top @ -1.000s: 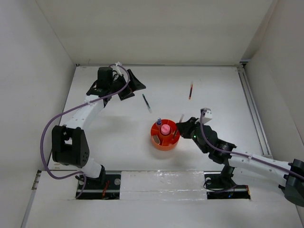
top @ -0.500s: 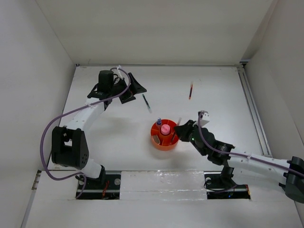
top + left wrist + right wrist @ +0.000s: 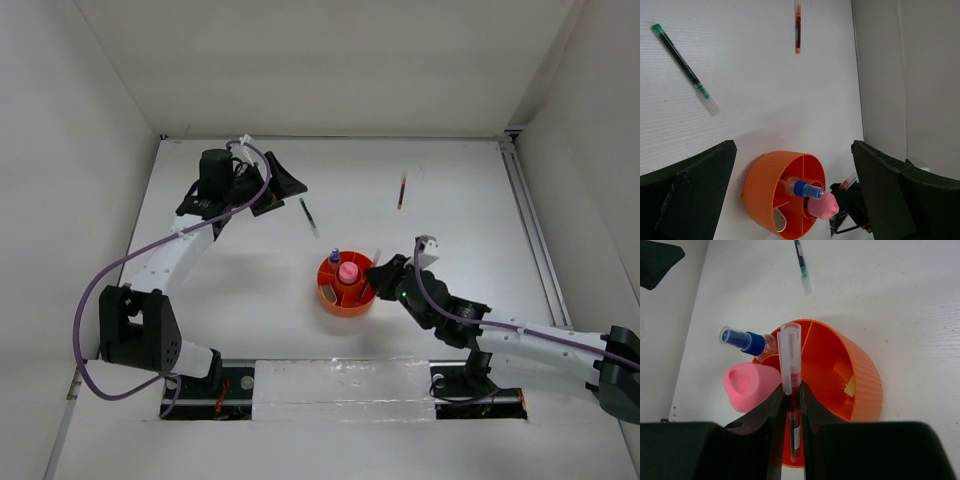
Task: Sort the stationery into containers
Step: Place the pen in the storage box, then pick up the pen from the center of the board.
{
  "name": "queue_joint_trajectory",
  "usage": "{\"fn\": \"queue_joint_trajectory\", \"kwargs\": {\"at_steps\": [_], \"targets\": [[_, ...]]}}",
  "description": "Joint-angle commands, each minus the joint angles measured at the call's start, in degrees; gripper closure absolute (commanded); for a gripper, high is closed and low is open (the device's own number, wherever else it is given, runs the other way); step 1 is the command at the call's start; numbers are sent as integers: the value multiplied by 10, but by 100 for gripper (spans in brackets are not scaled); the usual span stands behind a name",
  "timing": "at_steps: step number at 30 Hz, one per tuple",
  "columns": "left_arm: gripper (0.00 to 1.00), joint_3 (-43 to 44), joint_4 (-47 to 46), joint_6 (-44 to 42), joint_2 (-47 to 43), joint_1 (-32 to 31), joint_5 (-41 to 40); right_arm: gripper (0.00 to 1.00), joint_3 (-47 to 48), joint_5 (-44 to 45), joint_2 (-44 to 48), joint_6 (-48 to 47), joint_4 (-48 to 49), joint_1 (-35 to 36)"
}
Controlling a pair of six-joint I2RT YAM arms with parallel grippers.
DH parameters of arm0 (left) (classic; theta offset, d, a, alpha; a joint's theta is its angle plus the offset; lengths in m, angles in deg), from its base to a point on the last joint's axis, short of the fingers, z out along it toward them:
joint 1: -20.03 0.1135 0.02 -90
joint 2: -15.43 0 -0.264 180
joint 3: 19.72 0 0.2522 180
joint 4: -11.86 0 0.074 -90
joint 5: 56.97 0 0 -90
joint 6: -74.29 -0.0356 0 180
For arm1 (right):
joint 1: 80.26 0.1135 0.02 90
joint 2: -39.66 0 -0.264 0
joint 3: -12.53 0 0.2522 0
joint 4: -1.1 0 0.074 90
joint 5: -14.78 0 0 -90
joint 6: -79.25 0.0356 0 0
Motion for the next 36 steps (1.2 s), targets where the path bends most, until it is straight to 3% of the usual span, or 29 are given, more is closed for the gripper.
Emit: {"fn": "queue_joint_trajectory", "kwargs": {"at_steps": [1,7,8,10,17,21,23,26,29,33,34,36], "targets": [[0,-12,-18,-1,-25,-2,4,78,10,12,1,7,-2,5],[0,-12,-18,-1,-30,-7,-1,67,10,17,8,7,-2,11],[0,-12,-18,-1,-30,-7,-1,59,10,17,8,7,-2,11],[0,-12,-18,-1,-30,-7,-1,54,10,17,13,7,-8,11],[0,-7,-12,-1,-35,-7,-6,46,22,57,69,8,-45,17],[0,-1,2,-6,-35,-7,-31,34,47,115,123,-14,-68,17],[0,10,8,-6,-35,-7,-37,23,60,143,130,-41,-82,17],[0,30,19,-6,-19,-7,-48,16,103,155,112,-85,-125,8],[0,61,50,-18,-1,-7,-74,15,161,146,60,-106,-180,-44],[0,94,74,-18,23,-7,-97,15,234,21,-41,-148,-205,-192],[0,102,79,-18,35,-7,-105,15,252,-39,-64,-157,-210,-257],[0,128,101,-18,49,-7,-119,15,320,-80,-142,-197,-233,-309]]}}
